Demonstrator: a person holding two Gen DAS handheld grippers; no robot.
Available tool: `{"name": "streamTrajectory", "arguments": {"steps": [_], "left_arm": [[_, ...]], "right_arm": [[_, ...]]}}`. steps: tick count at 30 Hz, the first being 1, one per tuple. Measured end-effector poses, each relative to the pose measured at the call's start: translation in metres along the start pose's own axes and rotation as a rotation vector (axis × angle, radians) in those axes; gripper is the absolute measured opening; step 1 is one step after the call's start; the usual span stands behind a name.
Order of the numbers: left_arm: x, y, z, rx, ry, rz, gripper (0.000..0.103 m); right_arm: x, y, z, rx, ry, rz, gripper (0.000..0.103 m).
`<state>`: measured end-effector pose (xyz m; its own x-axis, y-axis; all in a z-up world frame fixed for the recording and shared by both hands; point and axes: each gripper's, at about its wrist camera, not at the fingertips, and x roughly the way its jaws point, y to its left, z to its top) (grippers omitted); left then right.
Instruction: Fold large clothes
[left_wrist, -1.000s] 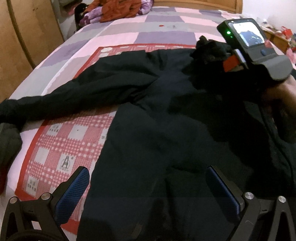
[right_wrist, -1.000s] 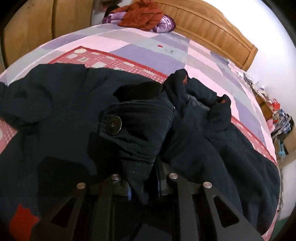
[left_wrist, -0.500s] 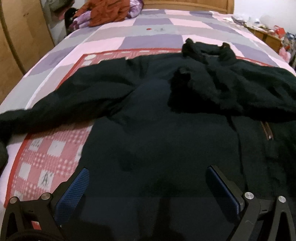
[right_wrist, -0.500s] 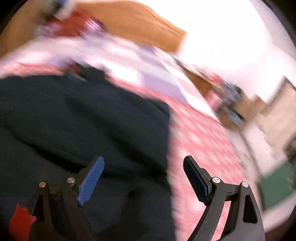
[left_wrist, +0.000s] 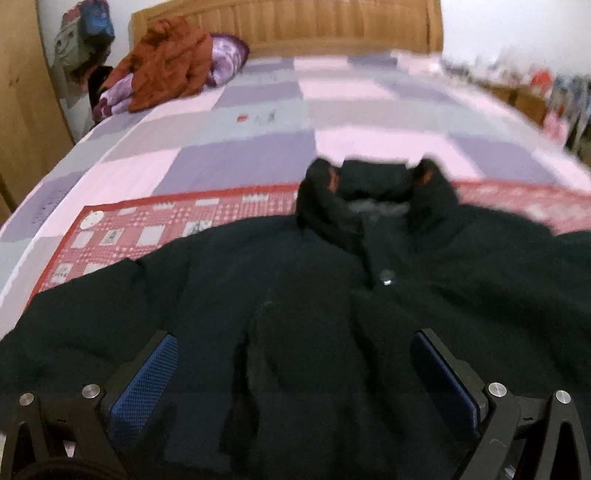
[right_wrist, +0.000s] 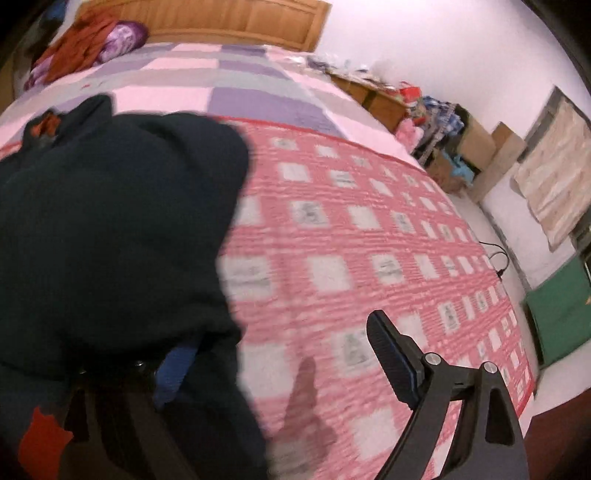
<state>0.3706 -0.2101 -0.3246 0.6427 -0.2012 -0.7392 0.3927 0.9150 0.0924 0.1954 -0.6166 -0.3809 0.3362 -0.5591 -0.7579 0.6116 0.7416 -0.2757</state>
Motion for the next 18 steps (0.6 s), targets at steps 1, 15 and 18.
{"name": "streamTrajectory", "arguments": {"steps": [1,15,18], "left_arm": [[0.023,-0.003,0.0,0.009,0.065,0.04,0.103],[0.008,0.006,-0.022,-0.048,0.059,0.005,0.103],[-0.01,-0.011,-0.003,-0.01,-0.047,-0.043,0.103]], "right_arm": [[0.006,-0.014,-0.001,0.059,0.022,0.013,0.101],[-0.119,-0.005,-0.024,-0.137,-0.33,0.119,0.101],[-0.117,0.047,0.013,-0.194,-0.342,0.243,0.101]]}}
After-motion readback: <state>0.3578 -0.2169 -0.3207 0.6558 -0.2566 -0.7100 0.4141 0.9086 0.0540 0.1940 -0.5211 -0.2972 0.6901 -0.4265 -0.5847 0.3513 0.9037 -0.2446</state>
